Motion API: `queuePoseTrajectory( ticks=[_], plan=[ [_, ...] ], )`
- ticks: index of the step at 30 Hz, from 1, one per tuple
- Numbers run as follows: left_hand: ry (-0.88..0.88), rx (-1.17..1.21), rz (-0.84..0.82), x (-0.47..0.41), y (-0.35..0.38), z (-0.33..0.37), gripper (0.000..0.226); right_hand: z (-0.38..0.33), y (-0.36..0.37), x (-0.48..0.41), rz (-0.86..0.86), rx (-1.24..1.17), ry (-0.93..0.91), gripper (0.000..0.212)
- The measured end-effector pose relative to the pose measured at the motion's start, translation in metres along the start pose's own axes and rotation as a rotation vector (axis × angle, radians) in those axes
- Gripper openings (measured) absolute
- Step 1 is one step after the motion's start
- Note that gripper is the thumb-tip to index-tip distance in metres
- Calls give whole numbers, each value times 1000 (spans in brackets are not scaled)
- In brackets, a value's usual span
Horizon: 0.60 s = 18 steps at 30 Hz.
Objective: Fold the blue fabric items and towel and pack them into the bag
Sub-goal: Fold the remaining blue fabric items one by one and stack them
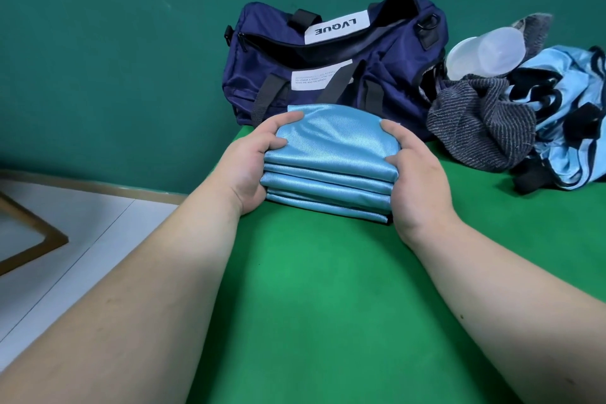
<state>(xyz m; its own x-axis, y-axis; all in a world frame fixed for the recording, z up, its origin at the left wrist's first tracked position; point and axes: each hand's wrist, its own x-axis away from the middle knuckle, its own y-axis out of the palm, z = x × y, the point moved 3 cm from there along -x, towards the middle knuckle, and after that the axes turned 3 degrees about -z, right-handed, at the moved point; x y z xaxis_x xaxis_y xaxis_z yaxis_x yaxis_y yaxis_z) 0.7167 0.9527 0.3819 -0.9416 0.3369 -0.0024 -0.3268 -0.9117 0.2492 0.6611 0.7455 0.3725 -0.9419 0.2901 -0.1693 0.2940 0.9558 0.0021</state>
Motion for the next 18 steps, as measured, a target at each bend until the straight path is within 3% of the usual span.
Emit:
queuePoseTrajectory(
  ticks=[7, 11, 14, 18],
  plan=[
    [107, -10, 6, 6, 2, 5, 51, -7, -3, 1, -87, -105, 22, 52],
    [264, 2, -8, 23, 4, 9, 46, -18, 0, 1, -169, -234, -17, 49],
    [348, -213, 8, 40, 7, 1, 60, -28, -3, 4, -155, -167, -93, 50],
    [306, -481, 232, 70, 19, -4, 64, -41, -15, 15, -125, -143, -109, 48]
  ],
)
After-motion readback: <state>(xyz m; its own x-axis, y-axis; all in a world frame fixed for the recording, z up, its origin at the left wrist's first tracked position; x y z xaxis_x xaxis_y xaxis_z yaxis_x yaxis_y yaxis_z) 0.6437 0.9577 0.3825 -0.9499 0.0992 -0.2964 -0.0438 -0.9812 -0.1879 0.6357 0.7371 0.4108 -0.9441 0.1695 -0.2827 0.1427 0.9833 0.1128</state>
